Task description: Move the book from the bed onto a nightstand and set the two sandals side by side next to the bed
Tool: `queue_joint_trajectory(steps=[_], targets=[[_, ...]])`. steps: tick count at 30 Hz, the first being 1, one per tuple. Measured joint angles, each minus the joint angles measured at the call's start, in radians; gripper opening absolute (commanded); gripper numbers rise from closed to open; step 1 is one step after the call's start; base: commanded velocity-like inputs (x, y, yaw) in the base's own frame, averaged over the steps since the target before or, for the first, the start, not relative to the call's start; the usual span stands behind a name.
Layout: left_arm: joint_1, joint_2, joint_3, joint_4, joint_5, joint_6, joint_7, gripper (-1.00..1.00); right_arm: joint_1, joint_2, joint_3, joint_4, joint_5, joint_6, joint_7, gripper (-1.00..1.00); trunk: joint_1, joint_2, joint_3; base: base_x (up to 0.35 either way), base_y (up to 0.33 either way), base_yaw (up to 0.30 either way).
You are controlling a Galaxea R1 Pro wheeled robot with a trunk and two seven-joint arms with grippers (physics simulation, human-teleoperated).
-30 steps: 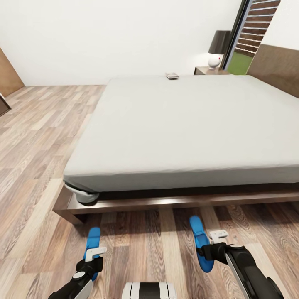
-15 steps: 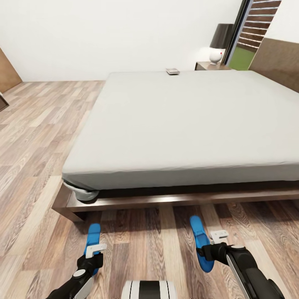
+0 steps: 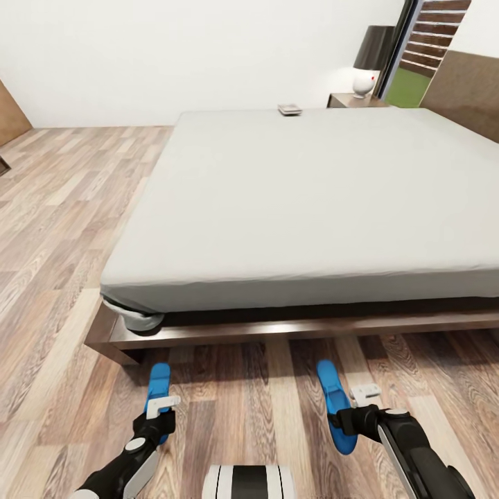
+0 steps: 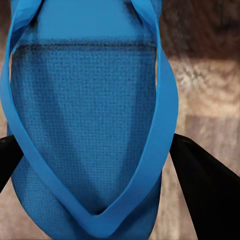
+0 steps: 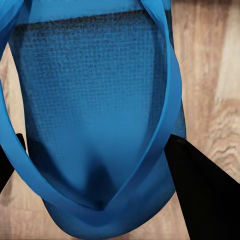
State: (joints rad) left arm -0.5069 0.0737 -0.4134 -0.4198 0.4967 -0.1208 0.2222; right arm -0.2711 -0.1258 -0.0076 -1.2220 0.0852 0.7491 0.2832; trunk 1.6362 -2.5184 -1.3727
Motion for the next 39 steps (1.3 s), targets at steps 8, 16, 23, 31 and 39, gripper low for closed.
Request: queue_joint_trajectory(steps=[8,16,23,31,39], targets=[[-0.014,-0.001,0.000,-0.003,-0.001,0.003,-0.006,-1.00,0.030,-0.001,0.000,-0.069,-0.001,-0.001,0.001,-1.00,0.002,-0.001,-0.019,0.000,0.000,0.000],[-0.016,-0.001,-0.001,-0.010,0.000,0.004,-0.007,-1.00,0.059,-0.001,-0.001,-0.120,0.001,0.000,0.000,-1.00,0.004,-0.002,-0.035,0.000,0.000,0.000],[-0.018,-0.001,-0.001,-0.013,-0.001,0.006,-0.008,-1.00,0.061,-0.002,-0.001,-0.125,0.000,0.000,0.000,-1.00,0.005,-0.003,-0.043,0.000,0.000,0.000],[-0.019,-0.001,-0.001,-0.023,-0.001,0.010,-0.009,-1.00,0.061,-0.001,-0.001,-0.125,0.000,0.000,0.000,-1.00,0.007,-0.004,-0.058,0.000,0.000,0.000],[-0.019,0.000,-0.001,-0.032,-0.001,0.011,-0.009,-1.00,0.061,-0.001,-0.001,-0.126,0.002,0.000,0.000,-1.00,0.009,-0.005,-0.081,0.000,0.000,0.000]])
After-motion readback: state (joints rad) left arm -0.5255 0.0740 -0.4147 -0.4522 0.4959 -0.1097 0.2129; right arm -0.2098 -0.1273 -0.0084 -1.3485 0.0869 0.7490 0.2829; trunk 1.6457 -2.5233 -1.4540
